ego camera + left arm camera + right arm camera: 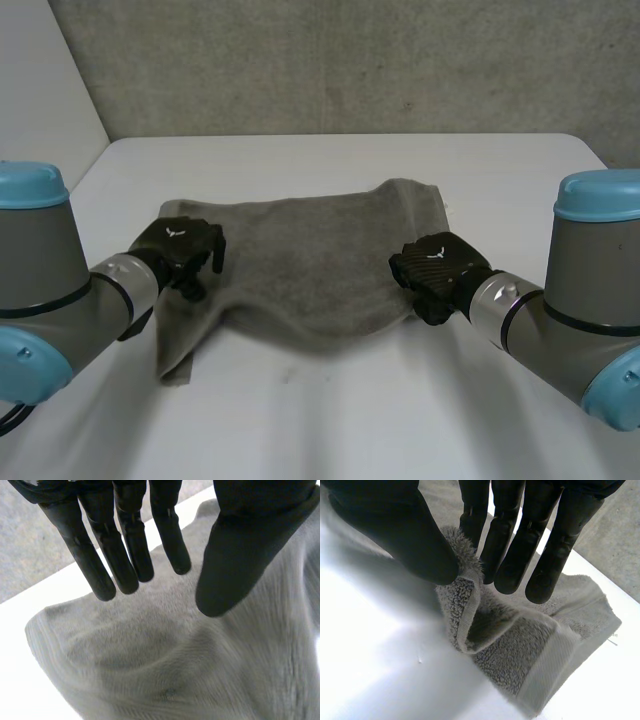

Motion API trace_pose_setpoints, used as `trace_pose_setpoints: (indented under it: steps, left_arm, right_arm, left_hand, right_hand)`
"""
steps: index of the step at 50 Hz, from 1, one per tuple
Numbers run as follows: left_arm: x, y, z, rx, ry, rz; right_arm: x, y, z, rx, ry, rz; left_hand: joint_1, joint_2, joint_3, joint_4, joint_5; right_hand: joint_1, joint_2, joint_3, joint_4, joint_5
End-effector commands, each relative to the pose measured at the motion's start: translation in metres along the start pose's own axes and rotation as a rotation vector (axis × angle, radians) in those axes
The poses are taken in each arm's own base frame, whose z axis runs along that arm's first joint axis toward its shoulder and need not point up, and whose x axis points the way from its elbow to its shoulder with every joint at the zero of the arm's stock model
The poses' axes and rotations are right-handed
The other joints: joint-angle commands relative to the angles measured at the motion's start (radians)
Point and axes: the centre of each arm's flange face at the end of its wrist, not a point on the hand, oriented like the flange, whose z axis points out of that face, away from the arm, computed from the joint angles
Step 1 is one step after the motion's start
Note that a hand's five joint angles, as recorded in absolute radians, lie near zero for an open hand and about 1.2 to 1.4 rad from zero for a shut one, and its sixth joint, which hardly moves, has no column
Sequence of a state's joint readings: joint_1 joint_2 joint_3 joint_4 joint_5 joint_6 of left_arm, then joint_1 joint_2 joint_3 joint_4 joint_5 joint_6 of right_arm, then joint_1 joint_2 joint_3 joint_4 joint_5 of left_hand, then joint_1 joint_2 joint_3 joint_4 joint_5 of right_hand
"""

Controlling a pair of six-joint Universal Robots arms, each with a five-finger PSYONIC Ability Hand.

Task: Fold the towel.

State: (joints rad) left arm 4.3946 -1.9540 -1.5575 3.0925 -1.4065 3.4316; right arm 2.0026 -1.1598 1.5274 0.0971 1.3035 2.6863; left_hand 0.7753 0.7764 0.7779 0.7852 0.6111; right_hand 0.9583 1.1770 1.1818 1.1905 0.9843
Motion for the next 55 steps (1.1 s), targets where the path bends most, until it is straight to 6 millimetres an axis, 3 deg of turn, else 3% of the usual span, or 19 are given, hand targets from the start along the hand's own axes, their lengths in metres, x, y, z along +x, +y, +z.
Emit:
trace_pose_setpoints:
  steps: [1, 7, 11, 21, 27, 32, 44, 55]
  left_arm:
    - [0.008, 0.000, -0.016, -0.047, 0.025, 0.010]
    - [0.028, 0.001, -0.044, -0.046, 0.068, 0.009]
    - [0.038, 0.011, -0.059, -0.073, 0.088, -0.055]
    - [0.069, 0.028, -0.063, -0.050, 0.142, -0.094]
    - [0.059, 0.043, -0.053, -0.066, -0.016, -0.090]
    - [0.049, 0.050, -0.054, -0.094, -0.120, -0.089]
    - [0.031, 0.065, -0.053, -0.115, -0.198, -0.111]
    - [0.029, 0.070, -0.047, -0.112, -0.207, -0.111]
  right_arm:
    - [0.007, -0.016, -0.002, 0.060, 0.035, 0.067]
    - [0.011, -0.027, -0.007, 0.100, 0.045, 0.167]
    - [0.011, -0.027, -0.008, 0.098, 0.047, 0.169]
    - [0.013, -0.023, -0.007, 0.094, 0.056, 0.185]
    - [0.013, -0.016, -0.008, 0.096, 0.067, 0.192]
    - [0.019, -0.027, -0.015, 0.153, 0.116, 0.175]
    - [0.022, -0.033, -0.020, 0.173, 0.138, 0.169]
    - [0.021, -0.032, -0.019, 0.173, 0.136, 0.169]
  left_hand:
    - [-0.271, -0.272, -0.274, -0.281, -0.281]
    - [-0.520, -0.521, -0.523, -0.530, -0.530]
    - [-0.535, -0.536, -0.538, -0.545, -0.546]
    - [-0.568, -0.569, -0.570, -0.578, -0.578]
    - [-0.568, -0.569, -0.570, -0.578, -0.578]
    - [-0.576, -0.578, -0.579, -0.586, -0.587]
    - [-0.550, -0.551, -0.553, -0.560, -0.560]
    - [-0.389, -0.390, -0.392, -0.399, -0.399]
  right_hand:
    - [0.438, 0.219, 0.215, 0.206, 0.237]
    - [0.438, 0.219, 0.215, 0.206, 0.237]
    - [0.438, 0.219, 0.215, 0.206, 0.237]
    - [0.438, 0.219, 0.215, 0.206, 0.237]
    - [0.438, 0.219, 0.215, 0.206, 0.237]
    - [0.438, 0.219, 0.215, 0.206, 0.237]
    - [0.438, 0.219, 0.215, 0.206, 0.237]
    - [0.438, 0.219, 0.215, 0.206, 0.237]
